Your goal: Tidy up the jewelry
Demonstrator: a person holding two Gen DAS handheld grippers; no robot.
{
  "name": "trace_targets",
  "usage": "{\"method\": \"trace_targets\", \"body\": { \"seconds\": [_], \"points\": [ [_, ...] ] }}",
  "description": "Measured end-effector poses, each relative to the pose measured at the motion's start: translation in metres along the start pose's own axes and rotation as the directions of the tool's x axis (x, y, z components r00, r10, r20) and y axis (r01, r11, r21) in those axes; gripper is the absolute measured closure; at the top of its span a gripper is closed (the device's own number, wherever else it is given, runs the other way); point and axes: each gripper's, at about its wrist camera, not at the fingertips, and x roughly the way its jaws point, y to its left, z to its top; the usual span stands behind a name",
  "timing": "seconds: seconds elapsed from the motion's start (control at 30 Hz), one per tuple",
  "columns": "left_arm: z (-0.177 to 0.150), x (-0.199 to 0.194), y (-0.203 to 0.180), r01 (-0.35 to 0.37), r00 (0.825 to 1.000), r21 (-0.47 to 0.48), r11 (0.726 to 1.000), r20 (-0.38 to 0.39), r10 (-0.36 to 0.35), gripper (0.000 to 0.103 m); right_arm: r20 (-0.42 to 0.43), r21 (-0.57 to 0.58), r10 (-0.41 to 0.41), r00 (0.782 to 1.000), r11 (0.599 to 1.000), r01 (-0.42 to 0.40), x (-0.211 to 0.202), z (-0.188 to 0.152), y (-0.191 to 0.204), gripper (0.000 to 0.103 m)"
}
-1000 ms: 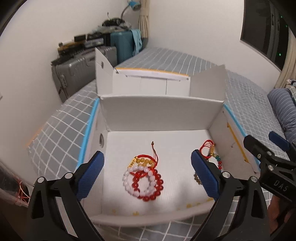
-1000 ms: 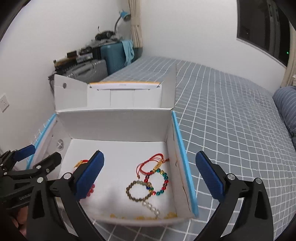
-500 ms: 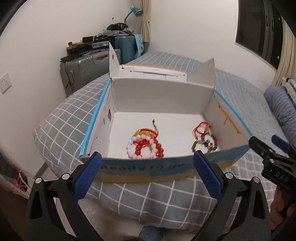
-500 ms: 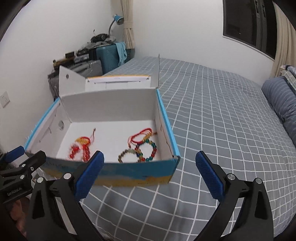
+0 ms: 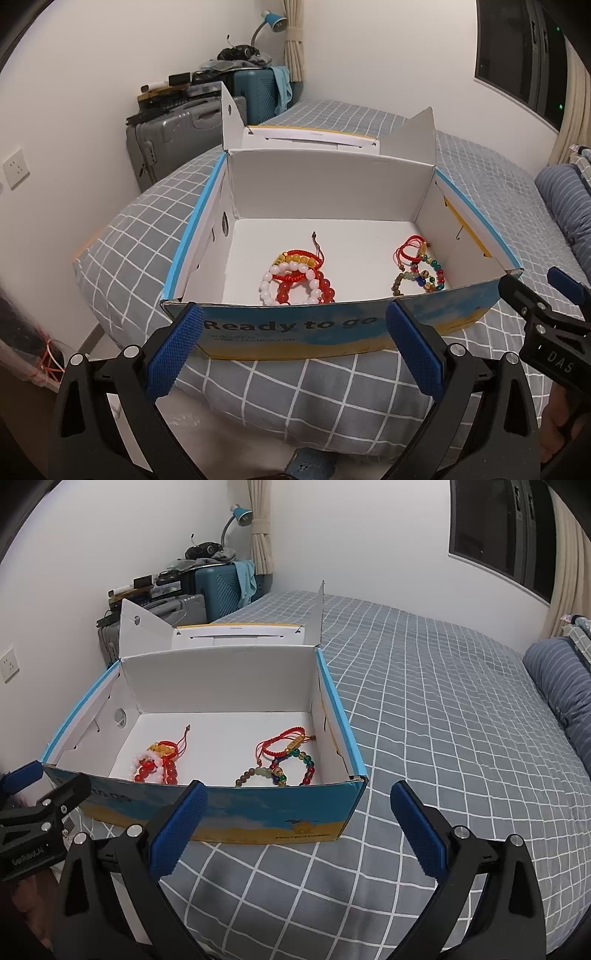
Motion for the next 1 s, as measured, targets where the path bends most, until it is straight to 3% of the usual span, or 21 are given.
{"method": "trace_targets", "body": {
  "seconds": [1.0],
  "points": [
    [-0.003, -0.003, -0.014, 0.006, 1.0, 0.041, 0.999, 0.004, -0.007, 0.006, -0.001, 0.003, -0.001, 1.0, 1.0, 0.001, 0.0, 0.001, -0.003, 0.008]
  ]
}}
